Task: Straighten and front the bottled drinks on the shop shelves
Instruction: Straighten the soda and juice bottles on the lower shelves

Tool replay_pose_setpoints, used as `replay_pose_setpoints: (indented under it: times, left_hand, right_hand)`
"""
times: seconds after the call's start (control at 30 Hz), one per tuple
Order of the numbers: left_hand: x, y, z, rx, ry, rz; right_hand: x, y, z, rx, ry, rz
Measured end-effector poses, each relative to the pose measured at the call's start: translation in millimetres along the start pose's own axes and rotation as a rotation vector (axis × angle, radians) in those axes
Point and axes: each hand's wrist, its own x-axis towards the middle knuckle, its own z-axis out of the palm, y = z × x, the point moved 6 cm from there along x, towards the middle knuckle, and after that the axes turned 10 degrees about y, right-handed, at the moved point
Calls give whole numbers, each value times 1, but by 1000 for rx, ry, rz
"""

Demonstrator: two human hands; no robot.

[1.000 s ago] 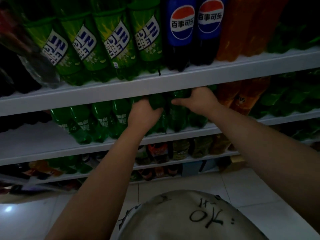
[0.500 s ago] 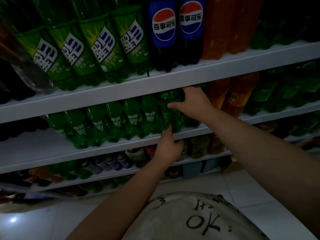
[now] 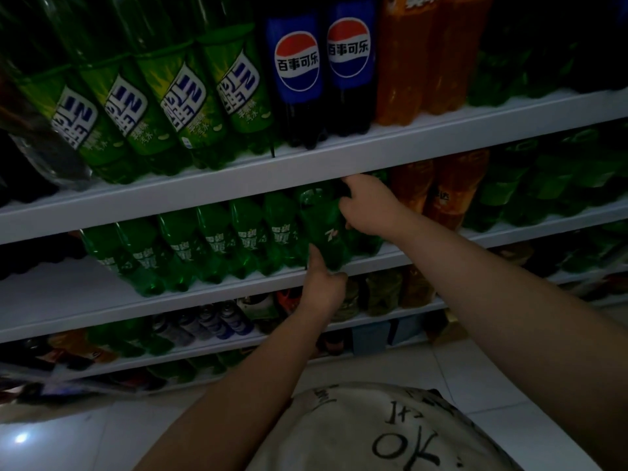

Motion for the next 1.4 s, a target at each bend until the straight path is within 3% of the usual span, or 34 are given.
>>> replay_pose_setpoints:
  times: [0.27, 0.47, 0.53, 0.63, 0.73, 0.83, 1.0, 1.2, 1.4]
  left_hand:
    - [4, 6, 11, 91, 75, 28]
    - [17, 12, 13, 164, 337, 33]
    - [22, 11, 10, 139, 437, -6]
    - [23, 8, 10, 84, 544, -44]
    - [24, 4, 14, 18, 583, -44]
    - [23, 1, 14, 40, 615, -53]
    - [22, 0, 12, 132, 640, -44]
    - [25, -1, 6, 235, 598, 150]
    - [18, 4, 0, 354, 674, 161]
  right_hand:
    - [-19, 11, -1, 57, 85, -75]
    - [-55, 66, 25, 449, 81, 306]
    - [-66, 86, 29, 368, 109, 387]
    - [-77, 108, 18, 40, 263, 409]
    - [-73, 109, 9, -12, 413, 346]
    - [-61, 103, 16, -51, 398, 283]
    - [-53, 104, 24, -265, 405, 335]
    - [-53, 107, 23, -341, 392, 278]
    - [-57, 84, 6, -133, 537, 139]
